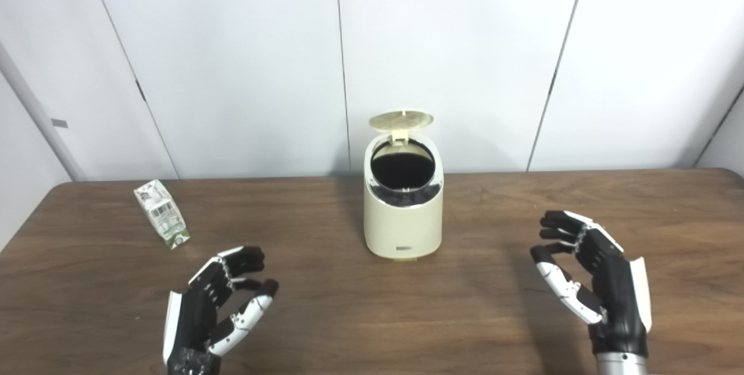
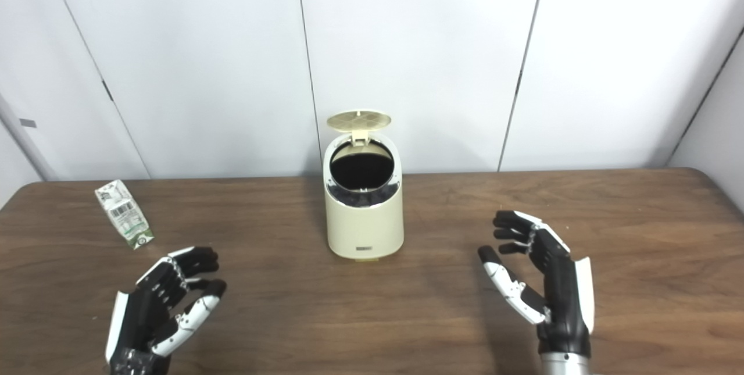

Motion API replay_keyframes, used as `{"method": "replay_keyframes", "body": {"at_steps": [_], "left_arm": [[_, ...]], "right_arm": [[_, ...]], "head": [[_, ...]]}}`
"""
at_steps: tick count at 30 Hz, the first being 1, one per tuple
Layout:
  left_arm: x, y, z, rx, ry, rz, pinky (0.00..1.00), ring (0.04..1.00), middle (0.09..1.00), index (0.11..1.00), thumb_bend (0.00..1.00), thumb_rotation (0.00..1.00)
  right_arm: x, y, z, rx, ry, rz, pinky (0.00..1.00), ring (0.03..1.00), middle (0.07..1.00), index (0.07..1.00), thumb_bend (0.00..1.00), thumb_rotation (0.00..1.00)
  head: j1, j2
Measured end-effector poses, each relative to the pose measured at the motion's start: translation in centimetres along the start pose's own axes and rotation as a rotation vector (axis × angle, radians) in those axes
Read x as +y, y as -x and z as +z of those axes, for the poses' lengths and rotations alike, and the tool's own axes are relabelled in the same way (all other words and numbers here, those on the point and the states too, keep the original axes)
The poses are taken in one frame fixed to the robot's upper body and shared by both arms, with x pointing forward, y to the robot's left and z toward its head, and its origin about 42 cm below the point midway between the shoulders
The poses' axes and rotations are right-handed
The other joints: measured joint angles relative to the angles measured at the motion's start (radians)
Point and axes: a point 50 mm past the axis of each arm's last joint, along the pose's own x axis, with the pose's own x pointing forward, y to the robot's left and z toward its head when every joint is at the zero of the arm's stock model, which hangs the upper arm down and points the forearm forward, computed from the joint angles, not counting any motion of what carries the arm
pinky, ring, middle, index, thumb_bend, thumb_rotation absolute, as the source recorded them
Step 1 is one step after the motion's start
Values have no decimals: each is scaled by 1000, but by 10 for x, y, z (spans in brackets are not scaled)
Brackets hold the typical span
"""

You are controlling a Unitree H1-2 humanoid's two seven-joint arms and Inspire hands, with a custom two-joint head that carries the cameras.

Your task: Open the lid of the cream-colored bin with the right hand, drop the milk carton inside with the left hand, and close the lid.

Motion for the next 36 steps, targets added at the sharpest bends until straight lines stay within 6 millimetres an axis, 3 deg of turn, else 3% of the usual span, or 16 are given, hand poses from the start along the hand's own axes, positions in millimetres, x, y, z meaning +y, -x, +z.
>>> {"method": "replay_keyframes", "body": {"at_steps": [3, 7, 9, 13, 16, 18, 20, 22, 24, 26, 28, 29, 32, 36], "left_arm": [[18, -8, 21, -68, -24, 0, 685, 761, 791, 793, 905, 303], [45, -35, 51, -193, -86, 68, 597, 668, 686, 672, 844, 252], [60, -49, 67, -256, -142, 109, 570, 649, 670, 655, 822, 271], [91, -77, 93, -278, -243, 185, 601, 696, 715, 708, 889, 341], [103, -87, 99, -235, -267, 223, 694, 760, 763, 765, 837, 360], [109, -93, 92, -188, -275, 231, 756, 805, 798, 810, 828, 382], [115, -96, 81, -118, -315, 244, 733, 814, 823, 843, 898, 453], [119, -98, 70, -65, -345, 253, 770, 851, 858, 873, 953, 444], [122, -101, 60, -21, -336, 259, 826, 898, 906, 915, 936, 410], [122, -107, 48, 7, -279, 259, 825, 901, 929, 919, 881, 342], [119, -114, 33, 19, -233, 274, 794, 886, 928, 935, 865, 349], [114, -116, 22, 34, -217, 287, 768, 873, 913, 932, 919, 383], [101, -117, 1, 62, -200, 301, 815, 896, 918, 950, 939, 384], [96, -119, -11, 99, -186, 308, 837, 909, 924, 943, 952, 364]], "right_arm": [[0, 6, -6, 28, -6, -3, 561, 645, 673, 668, 293, 228], [0, 10, -18, 77, -9, -12, 563, 649, 673, 667, 286, 214], [-2, 10, -21, 84, -8, -22, 559, 644, 668, 662, 281, 224], [-6, 6, -23, 81, -11, -45, 560, 646, 668, 661, 281, 249], [-9, 3, -26, 86, -26, -55, 567, 650, 670, 661, 287, 249], [-12, 1, -27, 88, -31, -59, 577, 647, 668, 660, 285, 263], [-16, 0, -29, 89, -26, -56, 592, 646, 660, 656, 283, 243], [-22, -2, -31, 93, -32, -58, 608, 650, 659, 658, 278, 177], [-28, -5, -34, 94, -41, -59, 603, 652, 662, 663, 270, 138], [-33, -8, -36, 90, -41, -53, 589, 646, 663, 665, 256, 177], [-36, -9, -37, 90, -46, -41, 568, 642, 660, 659, 244, 192], [-37, -9, -37, 91, -55, -33, 558, 641, 660, 648, 267, 281], [-40, -11, -37, 94, -72, -20, 513, 622, 647, 620, 322, 395], [-48, -12, -40, 129, -74, -33, 482, 601, 629, 602, 358, 437]], "head": [[2, -2], [29, -8], [47, -8], [78, -12], [123, -25], [178, -37], [237, -48], [289, -52], [322, -54], [377, -63], [431, -75], [443, -80], [485, -92], [497, -95]]}}
